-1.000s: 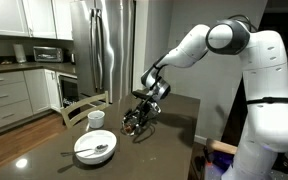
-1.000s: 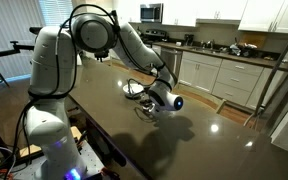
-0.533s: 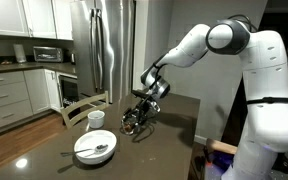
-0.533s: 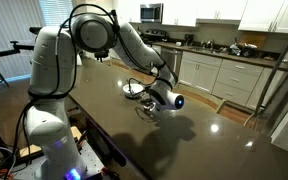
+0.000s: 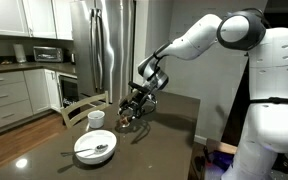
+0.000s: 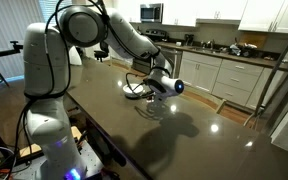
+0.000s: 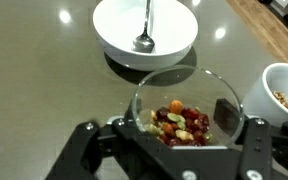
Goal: Pour the contents in the glass cup into the white bowl
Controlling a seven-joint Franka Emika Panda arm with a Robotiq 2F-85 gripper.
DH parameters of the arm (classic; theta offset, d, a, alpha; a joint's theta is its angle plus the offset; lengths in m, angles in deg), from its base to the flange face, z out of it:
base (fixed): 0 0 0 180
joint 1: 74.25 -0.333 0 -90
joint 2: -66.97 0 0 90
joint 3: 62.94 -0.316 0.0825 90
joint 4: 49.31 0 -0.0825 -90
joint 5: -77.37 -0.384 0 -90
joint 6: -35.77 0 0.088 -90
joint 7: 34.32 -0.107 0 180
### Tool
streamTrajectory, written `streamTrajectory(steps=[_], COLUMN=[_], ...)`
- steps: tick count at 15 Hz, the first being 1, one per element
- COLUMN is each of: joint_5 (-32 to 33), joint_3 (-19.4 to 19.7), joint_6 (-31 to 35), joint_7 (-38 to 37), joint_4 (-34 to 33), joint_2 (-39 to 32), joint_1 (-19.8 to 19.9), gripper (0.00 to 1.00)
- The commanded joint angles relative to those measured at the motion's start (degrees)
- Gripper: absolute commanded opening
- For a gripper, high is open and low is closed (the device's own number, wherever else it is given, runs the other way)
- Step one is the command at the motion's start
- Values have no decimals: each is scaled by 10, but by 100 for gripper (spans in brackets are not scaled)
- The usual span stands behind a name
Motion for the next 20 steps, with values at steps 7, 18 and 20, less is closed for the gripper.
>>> streamTrajectory(steps=[7,18,20], joint_5=[35,66,71], joint_3=[-39,-93,-98], joint_6=[131,255,281], joint_7=[22,35,45], joint_4=[19,21,25], joint_2=[66,82,87], joint_1=[-38,-88,-92], gripper=[54,54,54])
